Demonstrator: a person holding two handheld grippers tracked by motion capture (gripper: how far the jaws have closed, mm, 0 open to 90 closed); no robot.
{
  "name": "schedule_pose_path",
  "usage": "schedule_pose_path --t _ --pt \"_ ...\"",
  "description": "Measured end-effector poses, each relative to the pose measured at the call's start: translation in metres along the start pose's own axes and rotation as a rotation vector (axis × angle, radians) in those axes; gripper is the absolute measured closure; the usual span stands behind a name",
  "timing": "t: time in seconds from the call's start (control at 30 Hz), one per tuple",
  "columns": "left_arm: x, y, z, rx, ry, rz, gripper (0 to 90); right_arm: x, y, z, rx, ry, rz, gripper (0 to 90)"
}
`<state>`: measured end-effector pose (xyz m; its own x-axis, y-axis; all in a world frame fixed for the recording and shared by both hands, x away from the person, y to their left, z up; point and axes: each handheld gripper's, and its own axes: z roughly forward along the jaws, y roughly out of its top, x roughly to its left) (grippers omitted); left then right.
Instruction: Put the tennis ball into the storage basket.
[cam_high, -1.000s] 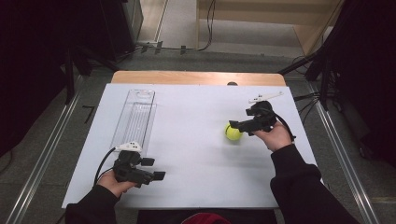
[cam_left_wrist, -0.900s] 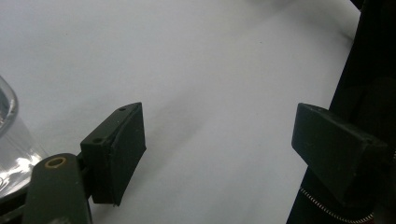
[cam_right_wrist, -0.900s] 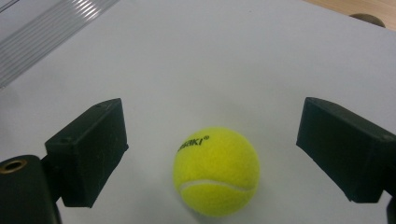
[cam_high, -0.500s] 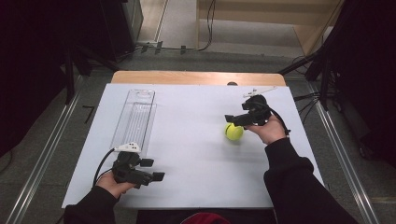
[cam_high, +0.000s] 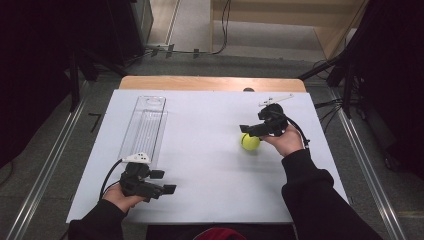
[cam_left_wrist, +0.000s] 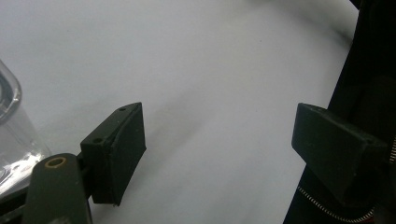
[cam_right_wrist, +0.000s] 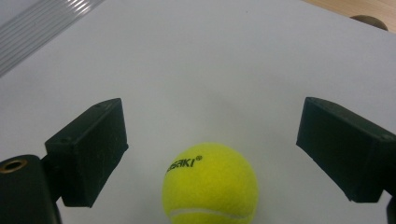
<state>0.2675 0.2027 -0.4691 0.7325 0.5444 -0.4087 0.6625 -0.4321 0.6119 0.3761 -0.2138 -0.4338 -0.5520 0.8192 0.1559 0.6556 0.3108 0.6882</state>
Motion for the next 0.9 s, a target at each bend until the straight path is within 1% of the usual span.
schedule_pose_path --t 0.07,0.13,0.23,0.33,0.53,0.6,0.7,0.8,0.9 --pt "0.0 0.0 0.0 0.0 0.0 0.0 17.8 -0.001 -0.001 0.001 0.0 -0.002 -0.005 6.7" --pt "0.0 0.0 0.0 0.0 -0.001 0.0 17.8 -0.001 -0.002 0.002 -0.004 -0.001 0.008 6.7" --pt "0.0 0.0 0.0 0.0 -0.002 0.001 17.8 -0.002 -0.005 0.004 0.005 0.005 0.03 6.7" --pt "0.0 0.0 0.0 0.0 -0.004 0.002 17.8 -0.003 -0.007 0.006 0.007 -0.004 0.03 6.7" --pt "0.0 0.001 0.0 -0.001 -0.005 0.001 17.8 -0.003 -0.011 0.009 -0.001 -0.001 0.03 6.7" --pt "0.0 0.001 0.0 0.0 -0.004 0.002 17.8 -0.003 -0.012 0.011 0.007 -0.001 0.031 6.7" --pt "0.0 0.0 0.0 -0.001 -0.004 0.001 17.8 -0.002 -0.012 0.012 0.012 -0.002 0.034 6.7" --pt "0.0 0.001 0.0 -0.001 -0.005 0.001 17.8 -0.003 -0.016 0.015 0.003 -0.003 0.042 6.7" --pt "0.0 0.001 0.0 -0.003 -0.012 0.004 17.8 -0.002 -0.019 0.019 0.015 -0.007 0.042 6.7"
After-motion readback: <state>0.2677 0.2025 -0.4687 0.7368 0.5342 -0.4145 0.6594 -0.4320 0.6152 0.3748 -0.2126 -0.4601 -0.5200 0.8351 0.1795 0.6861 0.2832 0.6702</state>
